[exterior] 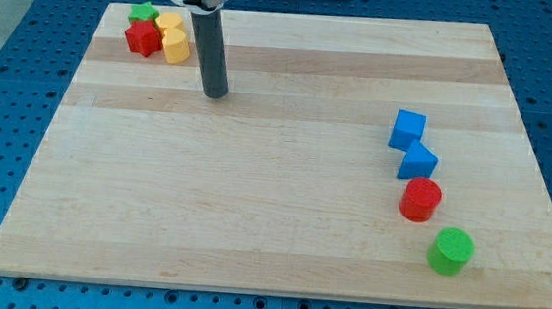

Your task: Point your arm at blue cube

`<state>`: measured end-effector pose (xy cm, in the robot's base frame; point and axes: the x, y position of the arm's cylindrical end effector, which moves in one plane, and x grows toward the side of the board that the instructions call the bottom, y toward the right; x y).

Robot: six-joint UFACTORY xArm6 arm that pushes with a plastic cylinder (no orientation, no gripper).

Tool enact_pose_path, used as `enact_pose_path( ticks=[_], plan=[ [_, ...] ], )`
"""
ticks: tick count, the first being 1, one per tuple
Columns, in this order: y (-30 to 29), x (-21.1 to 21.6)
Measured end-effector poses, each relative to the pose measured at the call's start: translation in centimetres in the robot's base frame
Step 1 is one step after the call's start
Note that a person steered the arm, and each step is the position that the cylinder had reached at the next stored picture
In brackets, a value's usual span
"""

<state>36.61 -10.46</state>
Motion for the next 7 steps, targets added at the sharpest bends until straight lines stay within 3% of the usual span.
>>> enact_pose_path(
  ticks=[1, 3, 5, 7],
  plan=[
    [0.2, 0.2],
    [9.6, 2.6],
    [12.3, 2.7],
    [24.0, 0.4]
  ],
)
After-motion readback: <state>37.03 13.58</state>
